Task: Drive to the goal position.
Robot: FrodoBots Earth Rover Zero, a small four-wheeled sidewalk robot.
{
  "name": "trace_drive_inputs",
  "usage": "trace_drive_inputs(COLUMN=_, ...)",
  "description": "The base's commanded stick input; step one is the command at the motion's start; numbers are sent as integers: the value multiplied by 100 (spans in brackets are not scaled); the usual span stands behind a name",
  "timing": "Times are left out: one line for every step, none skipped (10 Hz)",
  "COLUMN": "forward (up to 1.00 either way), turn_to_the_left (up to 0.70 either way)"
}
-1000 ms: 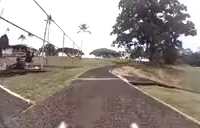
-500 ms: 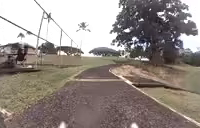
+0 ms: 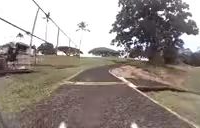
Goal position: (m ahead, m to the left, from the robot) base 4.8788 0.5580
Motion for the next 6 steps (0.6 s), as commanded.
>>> trace_drive_inputs(forward=85, turn_to_the_left=17)
trace_drive_inputs(forward=85, turn_to_the_left=6)
trace_drive_inputs(forward=85, turn_to_the_left=0)
trace_drive_inputs(forward=85, turn_to_the_left=0)
trace_drive_inputs(forward=85, turn_to_the_left=0)
trace_drive_inputs(forward=85, turn_to_the_left=0)
